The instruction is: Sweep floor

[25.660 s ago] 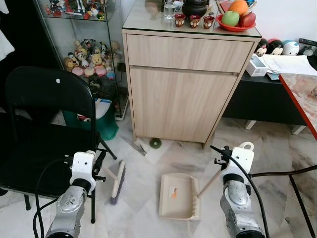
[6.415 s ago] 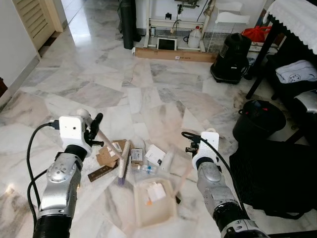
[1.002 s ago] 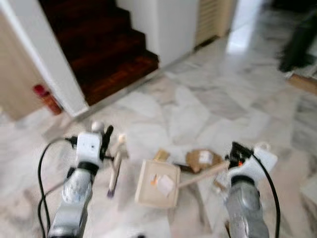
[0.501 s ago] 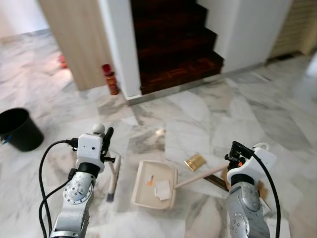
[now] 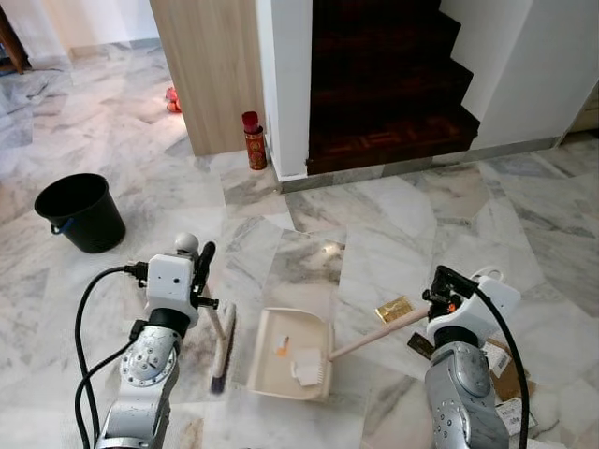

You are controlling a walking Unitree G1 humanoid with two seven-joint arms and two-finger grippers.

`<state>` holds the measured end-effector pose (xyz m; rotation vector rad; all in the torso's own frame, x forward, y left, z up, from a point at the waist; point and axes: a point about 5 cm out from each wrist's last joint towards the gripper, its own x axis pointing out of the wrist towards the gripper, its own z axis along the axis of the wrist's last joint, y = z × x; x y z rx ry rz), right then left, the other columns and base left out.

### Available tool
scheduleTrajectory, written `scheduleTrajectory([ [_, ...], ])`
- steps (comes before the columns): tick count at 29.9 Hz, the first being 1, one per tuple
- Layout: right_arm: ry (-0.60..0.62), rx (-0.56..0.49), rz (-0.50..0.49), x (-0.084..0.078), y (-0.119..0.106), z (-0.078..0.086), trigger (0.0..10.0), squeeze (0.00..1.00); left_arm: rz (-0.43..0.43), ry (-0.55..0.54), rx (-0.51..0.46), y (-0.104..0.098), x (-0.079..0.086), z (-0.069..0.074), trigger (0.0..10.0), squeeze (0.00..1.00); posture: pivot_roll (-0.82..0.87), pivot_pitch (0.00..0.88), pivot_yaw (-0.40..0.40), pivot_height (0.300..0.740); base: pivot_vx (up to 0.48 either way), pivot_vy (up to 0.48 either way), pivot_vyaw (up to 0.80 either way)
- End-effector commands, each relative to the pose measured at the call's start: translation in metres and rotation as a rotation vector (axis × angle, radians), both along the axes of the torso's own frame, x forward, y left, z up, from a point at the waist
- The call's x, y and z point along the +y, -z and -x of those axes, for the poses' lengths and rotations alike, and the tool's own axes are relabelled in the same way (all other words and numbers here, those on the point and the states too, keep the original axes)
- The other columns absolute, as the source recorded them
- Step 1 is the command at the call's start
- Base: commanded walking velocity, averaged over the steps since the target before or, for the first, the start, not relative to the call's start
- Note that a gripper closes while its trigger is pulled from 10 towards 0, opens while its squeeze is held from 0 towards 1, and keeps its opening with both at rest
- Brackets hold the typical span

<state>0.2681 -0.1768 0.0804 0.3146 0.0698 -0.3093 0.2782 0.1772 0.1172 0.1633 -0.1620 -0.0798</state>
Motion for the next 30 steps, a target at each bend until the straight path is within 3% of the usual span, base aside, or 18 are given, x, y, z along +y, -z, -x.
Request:
scheduleTrajectory([
  [1, -0.004, -0.042, -0.023, 0.004, -0.0091, -0.0033, 10.0, 0.0, -0.012, 0.001, -0.048, -0.0115, 0.0001, -0.0004, 10.0, 0.0, -0.02, 0.056, 0.006, 0.74, 0.0, 0.0, 0.0],
  [11, -0.005, -0.037, -0.029, 0.0043, -0.0088, -0.0031, 10.0, 0.0, -0.009, -0.002, -0.043, -0.0116, -0.0001, -0.0015, 10.0, 0.0, -0.02, 0.078, 0.003, 0.74, 0.0, 0.0, 0.0],
  [30, -0.01, -0.025, -0.025, 0.0036, -0.0084, -0.0042, 10.0, 0.0, 0.008, -0.018, -0.034, -0.0111, 0.0008, -0.002, 10.0, 0.0, -0.02, 0.089, -0.002, 0.74, 0.0, 0.302, 0.0],
])
